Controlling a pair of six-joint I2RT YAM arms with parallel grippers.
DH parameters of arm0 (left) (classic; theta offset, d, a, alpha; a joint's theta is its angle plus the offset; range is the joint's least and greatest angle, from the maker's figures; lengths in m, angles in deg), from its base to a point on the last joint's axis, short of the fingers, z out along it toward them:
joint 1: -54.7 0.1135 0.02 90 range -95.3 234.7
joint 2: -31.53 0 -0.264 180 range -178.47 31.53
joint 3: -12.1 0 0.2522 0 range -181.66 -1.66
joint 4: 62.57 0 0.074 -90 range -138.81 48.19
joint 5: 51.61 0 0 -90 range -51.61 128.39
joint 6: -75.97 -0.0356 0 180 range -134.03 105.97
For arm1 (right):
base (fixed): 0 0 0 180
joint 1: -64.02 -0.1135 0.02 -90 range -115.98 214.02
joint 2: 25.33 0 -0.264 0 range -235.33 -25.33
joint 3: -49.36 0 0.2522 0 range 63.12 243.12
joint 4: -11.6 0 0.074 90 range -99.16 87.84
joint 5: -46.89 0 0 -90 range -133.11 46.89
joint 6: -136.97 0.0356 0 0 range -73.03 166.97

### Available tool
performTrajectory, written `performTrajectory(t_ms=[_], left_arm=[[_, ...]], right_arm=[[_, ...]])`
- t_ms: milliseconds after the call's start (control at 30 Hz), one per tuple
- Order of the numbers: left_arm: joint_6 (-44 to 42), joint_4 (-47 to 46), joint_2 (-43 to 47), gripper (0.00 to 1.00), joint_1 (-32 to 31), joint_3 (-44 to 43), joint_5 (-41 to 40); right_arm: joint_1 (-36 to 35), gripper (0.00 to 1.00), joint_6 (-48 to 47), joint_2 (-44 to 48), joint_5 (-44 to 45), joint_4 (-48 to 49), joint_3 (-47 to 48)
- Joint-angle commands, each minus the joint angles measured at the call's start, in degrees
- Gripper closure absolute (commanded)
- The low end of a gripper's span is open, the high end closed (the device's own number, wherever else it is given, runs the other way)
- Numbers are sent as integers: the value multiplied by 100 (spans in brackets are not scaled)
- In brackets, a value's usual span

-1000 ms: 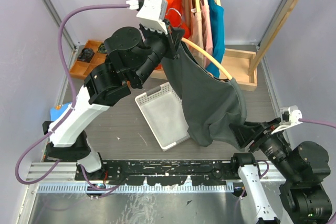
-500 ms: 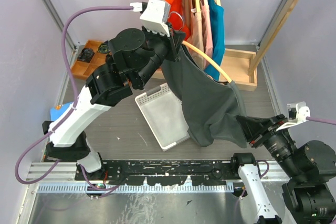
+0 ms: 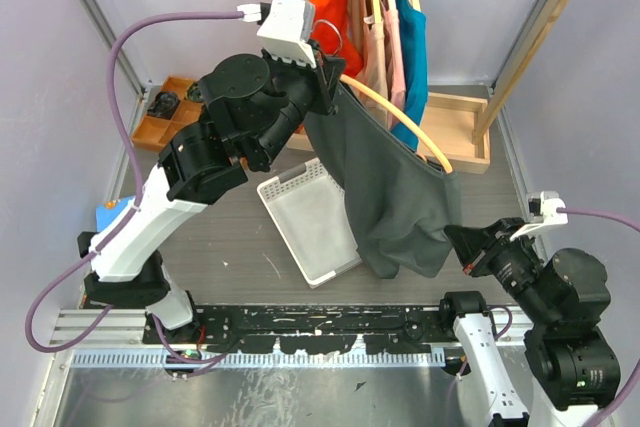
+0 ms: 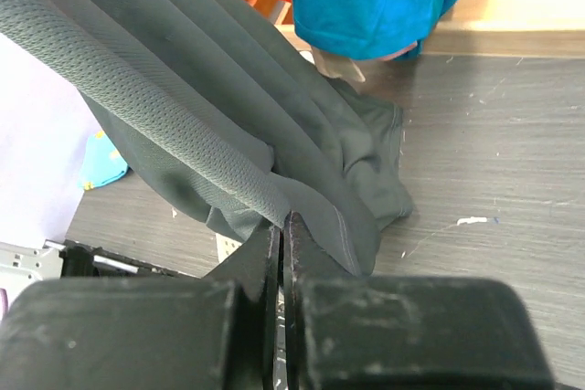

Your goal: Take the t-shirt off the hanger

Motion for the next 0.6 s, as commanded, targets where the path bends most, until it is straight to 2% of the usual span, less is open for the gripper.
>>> performTrajectory(t_ms=[0, 567], left_arm=[[179, -834, 375, 100, 1, -216, -384], [91, -1269, 409, 100, 0, -119, -547]], right_arm=[[2, 99, 117, -11, 44, -100, -160], [-4, 99, 162, 246, -49, -206, -670]])
